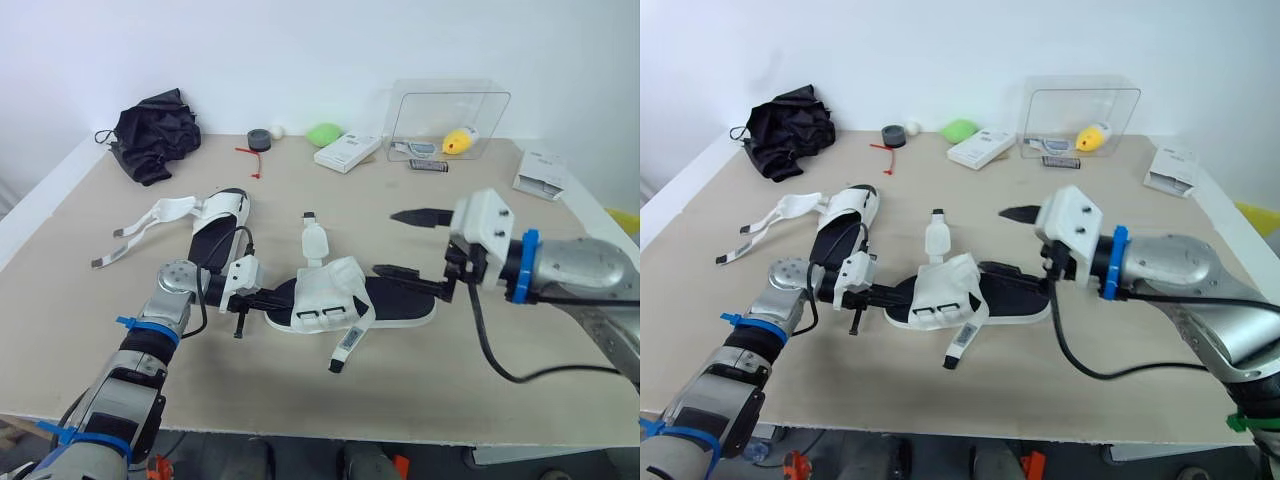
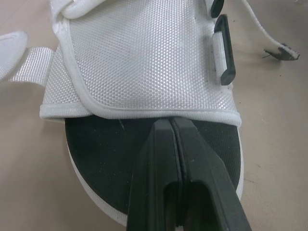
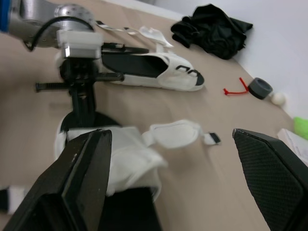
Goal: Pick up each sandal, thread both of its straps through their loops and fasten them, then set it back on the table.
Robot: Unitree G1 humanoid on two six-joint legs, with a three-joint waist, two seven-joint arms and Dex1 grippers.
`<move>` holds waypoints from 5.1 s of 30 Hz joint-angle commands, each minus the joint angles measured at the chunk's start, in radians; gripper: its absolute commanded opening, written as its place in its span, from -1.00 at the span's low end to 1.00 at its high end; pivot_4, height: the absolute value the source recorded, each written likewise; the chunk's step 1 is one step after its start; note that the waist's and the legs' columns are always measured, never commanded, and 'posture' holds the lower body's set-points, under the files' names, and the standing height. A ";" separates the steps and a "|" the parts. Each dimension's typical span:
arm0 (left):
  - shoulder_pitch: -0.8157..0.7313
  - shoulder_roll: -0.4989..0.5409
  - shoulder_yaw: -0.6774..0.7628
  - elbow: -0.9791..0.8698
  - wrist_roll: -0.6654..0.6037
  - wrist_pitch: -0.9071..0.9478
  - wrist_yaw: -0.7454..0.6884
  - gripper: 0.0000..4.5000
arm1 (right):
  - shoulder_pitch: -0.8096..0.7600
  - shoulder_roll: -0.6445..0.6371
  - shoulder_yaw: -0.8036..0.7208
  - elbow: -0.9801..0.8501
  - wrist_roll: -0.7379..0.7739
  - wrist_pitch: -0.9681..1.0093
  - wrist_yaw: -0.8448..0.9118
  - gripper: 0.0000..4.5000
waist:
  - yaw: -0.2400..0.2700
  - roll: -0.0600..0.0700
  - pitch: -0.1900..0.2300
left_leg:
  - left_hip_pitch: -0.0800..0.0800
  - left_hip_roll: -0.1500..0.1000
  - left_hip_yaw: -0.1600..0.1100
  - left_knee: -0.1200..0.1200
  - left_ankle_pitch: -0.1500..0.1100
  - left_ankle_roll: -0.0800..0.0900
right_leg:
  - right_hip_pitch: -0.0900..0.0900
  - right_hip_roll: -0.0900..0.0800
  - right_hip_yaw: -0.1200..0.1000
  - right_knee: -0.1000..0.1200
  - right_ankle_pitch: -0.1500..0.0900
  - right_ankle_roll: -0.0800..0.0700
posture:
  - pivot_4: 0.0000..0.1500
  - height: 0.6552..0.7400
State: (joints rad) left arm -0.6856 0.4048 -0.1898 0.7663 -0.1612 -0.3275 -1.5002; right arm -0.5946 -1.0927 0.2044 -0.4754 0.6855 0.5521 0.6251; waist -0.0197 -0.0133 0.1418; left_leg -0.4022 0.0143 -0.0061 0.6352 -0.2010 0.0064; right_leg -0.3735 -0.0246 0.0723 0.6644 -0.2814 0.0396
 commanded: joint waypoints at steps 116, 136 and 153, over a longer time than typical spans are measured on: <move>0.133 0.009 -0.076 -0.057 0.062 0.068 0.001 -1.00 | 0.163 0.233 -0.264 0.007 0.333 0.784 0.322 -0.98 | -0.001 -0.001 -0.001 | -0.009 0.000 0.000 -0.003 -0.006 -0.004 | 0.003 -0.007 -0.015 -0.014 -0.003 0.011 | 1.00 1.00; 0.124 0.008 -0.065 -0.066 0.041 0.052 0.004 -1.00 | -0.172 0.659 -0.308 0.595 0.782 1.062 -0.577 -0.98 | -0.002 0.000 -0.004 | -0.012 0.005 -0.002 -0.005 -0.007 -0.003 | 0.000 0.000 -0.014 -0.013 0.003 0.001 | 1.00 1.00; 0.120 -0.009 -0.060 -0.031 0.046 -0.016 0.027 -1.00 | -0.243 0.523 -0.133 0.701 1.287 0.869 -0.938 -0.98 | -0.002 0.000 -0.003 | -0.013 0.006 -0.001 -0.003 -0.006 -0.001 | 0.000 0.002 -0.012 -0.014 0.003 0.002 | 1.00 1.00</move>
State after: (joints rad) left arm -0.6146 0.3990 -0.1872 0.6651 -0.1899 -0.3647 -1.4692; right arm -0.8163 -0.5574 0.0795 0.2291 1.9418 1.4284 -0.3275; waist -0.0215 -0.0138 0.1384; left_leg -0.4155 0.0200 -0.0070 0.6322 -0.2067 0.0057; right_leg -0.3733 -0.0229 0.0607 0.6502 -0.2786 0.0417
